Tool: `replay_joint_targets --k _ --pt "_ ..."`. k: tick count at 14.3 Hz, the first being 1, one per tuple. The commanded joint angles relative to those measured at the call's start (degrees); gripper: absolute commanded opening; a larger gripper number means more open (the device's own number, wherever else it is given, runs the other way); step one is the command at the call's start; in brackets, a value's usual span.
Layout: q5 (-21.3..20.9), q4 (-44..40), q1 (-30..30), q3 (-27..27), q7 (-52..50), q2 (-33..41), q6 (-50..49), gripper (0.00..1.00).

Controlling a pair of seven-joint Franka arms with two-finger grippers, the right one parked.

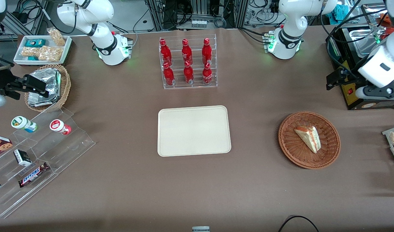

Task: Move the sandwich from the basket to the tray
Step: 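Move the left gripper over the wrapped sandwich in the wicker basket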

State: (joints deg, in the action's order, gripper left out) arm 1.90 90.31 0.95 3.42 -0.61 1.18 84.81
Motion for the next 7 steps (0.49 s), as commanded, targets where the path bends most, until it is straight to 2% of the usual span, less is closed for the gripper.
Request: replay_joint_targets --k 1,4,7 --pt "0.39 -1.11 -0.07 -0.17 -0.44 -0.65 -0.78 1.00" --pt "0.03 1.26 -0.25 -0.26 0.00 -1.35 -1.58 1.00" --pt "-1.90 9.33 -1.12 -0.34 0.00 -1.62 2.87 1.00"
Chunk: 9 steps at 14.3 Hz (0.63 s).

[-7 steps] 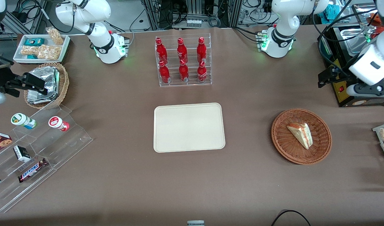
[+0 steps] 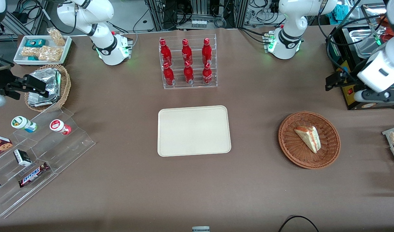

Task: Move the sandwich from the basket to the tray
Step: 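Move the left gripper over the wrapped sandwich in the wicker basket, then lower the left gripper and close it on the wrapped sandwich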

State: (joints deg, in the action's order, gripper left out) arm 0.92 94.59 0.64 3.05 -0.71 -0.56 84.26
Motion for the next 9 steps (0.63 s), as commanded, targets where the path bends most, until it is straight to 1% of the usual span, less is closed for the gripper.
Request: replay_joint_targets --k 1,2,5,7,8,9 --pt "-1.09 9.60 -0.90 0.03 0.18 0.38 7.11 1.00" --pt "-1.35 14.61 -0.99 0.03 0.18 0.56 12.98 1.00" --pt "-1.36 23.95 -1.17 -1.28 0.09 -0.67 26.70 1.00" --pt "-1.27 30.45 -1.95 -2.34 -0.79 -0.94 38.21 1.00" --pt "-1.18 33.18 -3.35 -2.34 -1.57 -1.11 43.40 1.00" --pt "-1.01 33.64 -3.63 -2.34 -4.28 -1.63 45.10 1.00"
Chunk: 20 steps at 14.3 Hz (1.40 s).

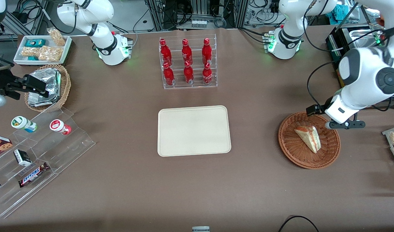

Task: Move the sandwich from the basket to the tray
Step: 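Lower the left gripper and close it on the wrapped sandwich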

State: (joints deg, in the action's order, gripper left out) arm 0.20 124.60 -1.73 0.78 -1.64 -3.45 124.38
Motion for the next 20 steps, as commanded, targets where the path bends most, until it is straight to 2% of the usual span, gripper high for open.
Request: replay_joint_targets --k 1,7,14,15,17,18,20 --pt "-0.20 3.29 -1.26 -0.08 -7.64 0.12 5.34 1.00" --pt "-0.37 1.71 -0.47 0.27 -46.38 -5.77 12.81 1.00" --pt "-0.46 -3.83 0.59 0.27 -49.79 -14.91 12.90 0.99" --pt "-0.55 -3.75 0.59 0.27 -49.43 -15.27 12.73 0.84" --pt "-0.64 -3.31 0.50 0.27 -46.63 -15.18 12.20 0.20" --pt "-0.64 -3.57 0.50 0.27 -45.92 -14.92 11.94 0.09" --pt "-0.64 -5.41 0.59 0.27 -45.65 -14.74 9.75 0.06"
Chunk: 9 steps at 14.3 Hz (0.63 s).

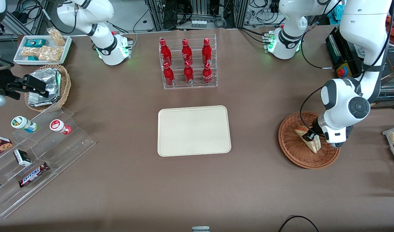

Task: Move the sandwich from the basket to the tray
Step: 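Lower the left gripper and close it on the wrapped sandwich, then lift the sandwich and carry it over the cream tray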

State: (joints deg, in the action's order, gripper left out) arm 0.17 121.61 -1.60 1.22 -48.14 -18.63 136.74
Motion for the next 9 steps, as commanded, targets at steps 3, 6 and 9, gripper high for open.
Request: replay_joint_targets --k 3,6,9 --pt "-4.20 -7.77 2.74 -0.08 10.13 0.61 -12.42 0.03" --pt "-3.42 -13.23 5.81 1.68 12.19 1.05 -18.51 0.05" --pt "-4.38 -18.76 11.07 5.11 14.72 -1.66 -23.09 0.05"
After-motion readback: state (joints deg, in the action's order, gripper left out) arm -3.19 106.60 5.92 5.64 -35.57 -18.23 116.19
